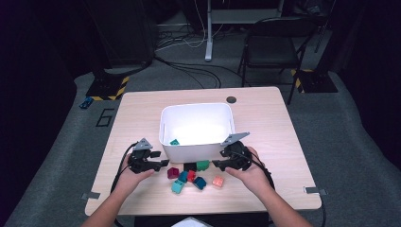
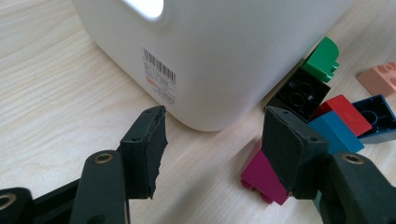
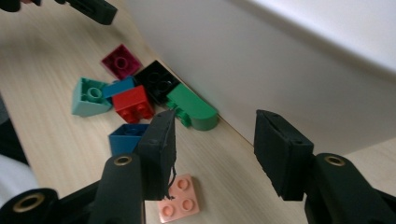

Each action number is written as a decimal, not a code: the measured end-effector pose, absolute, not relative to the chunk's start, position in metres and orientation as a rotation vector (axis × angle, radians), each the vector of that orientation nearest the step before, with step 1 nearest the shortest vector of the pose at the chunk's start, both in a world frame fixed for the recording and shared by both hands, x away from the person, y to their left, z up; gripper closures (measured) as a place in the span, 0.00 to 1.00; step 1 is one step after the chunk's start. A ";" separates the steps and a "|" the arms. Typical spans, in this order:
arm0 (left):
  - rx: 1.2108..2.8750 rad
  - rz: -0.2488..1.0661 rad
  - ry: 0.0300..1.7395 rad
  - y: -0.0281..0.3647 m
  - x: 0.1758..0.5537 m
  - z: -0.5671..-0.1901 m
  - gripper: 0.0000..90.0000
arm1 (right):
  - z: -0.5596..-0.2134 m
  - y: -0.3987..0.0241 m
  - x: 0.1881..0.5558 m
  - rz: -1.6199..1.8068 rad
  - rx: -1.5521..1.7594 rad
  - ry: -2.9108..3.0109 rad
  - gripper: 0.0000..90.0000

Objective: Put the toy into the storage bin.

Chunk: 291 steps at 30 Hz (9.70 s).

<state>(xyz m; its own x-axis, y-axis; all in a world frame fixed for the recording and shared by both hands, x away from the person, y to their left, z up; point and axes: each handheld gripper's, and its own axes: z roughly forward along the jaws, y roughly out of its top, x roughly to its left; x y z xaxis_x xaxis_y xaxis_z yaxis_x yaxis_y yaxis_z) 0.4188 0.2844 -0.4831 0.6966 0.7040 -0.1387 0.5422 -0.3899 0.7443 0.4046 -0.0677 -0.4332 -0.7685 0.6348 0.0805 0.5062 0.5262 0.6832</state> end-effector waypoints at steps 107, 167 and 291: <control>2.024 0.313 1.065 0.319 0.428 -0.488 0.46 | -0.441 -0.032 0.406 1.028 0.895 2.774 0.74; 2.054 0.300 1.057 0.316 0.429 -0.490 0.46 | -0.321 -0.040 0.418 1.111 0.808 2.740 0.74; 2.217 0.191 0.776 0.256 0.395 -0.495 0.51 | -0.337 -0.061 0.415 1.206 0.880 2.612 0.51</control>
<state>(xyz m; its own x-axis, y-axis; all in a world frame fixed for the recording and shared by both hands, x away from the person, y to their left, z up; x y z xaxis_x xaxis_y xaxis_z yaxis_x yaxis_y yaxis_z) 0.3954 0.2562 -0.4951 0.8035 0.5864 -0.1026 0.4719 -0.5224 0.7102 0.4150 -0.0612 -0.3371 -0.8210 0.5585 0.1185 0.4523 0.5097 0.7319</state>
